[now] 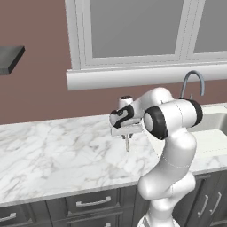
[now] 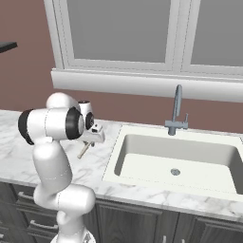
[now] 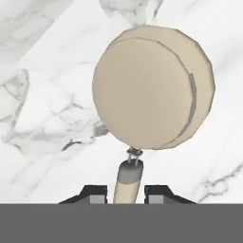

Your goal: Grab the spray bottle from the cabinet, then place it next to the cutting board for sanitizing. Then grab the dish brush from the countertop next to the sink and place it next to the cutting board.

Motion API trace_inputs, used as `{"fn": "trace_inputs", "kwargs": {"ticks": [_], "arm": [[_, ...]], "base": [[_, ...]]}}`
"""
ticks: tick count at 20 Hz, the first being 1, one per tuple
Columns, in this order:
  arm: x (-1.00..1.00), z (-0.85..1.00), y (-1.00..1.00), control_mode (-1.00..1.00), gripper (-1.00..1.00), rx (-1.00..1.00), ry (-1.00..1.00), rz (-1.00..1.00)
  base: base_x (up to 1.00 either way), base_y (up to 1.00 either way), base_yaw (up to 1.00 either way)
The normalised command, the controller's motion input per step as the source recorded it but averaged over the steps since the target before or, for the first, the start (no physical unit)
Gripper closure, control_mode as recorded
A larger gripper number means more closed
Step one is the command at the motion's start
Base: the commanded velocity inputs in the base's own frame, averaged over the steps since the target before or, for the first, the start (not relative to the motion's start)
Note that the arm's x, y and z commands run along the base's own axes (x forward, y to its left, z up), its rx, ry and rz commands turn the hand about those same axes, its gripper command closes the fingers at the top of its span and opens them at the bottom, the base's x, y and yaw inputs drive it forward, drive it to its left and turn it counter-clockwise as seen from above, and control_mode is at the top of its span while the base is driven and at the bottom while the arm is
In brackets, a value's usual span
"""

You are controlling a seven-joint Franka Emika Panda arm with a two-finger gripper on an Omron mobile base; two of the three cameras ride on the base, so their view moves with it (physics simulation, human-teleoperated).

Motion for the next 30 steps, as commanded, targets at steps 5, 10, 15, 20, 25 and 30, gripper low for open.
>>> {"fn": "trace_inputs", "kwargs": {"ticks": [5, 10, 15, 20, 25, 30], "arm": [[-0.31, 0.32, 0.66, -1.00, 1.00, -0.01, -0.03, -0.01], [-0.66, 0.94, 0.19, -1.00, 1.00, -0.08, -0.37, -0.02], [-0.73, 0.72, -0.29, -1.00, 1.00, -0.01, -0.52, -0.04], [-0.89, 0.94, -0.51, -1.00, 1.00, 0.08, -0.37, -0.01], [-0.59, 1.00, -0.17, -1.00, 1.00, 0.03, -0.33, 0.00], [-0.54, 0.98, -0.25, -1.00, 1.00, 0.05, -0.37, 0.00]], "base": [[0.00, 0.00, 0.00], [0.00, 0.00, 0.00], [0.00, 0.00, 0.00], [0.00, 0.00, 0.00], [0.00, 0.00, 0.00], [0.00, 0.00, 0.00]]}}
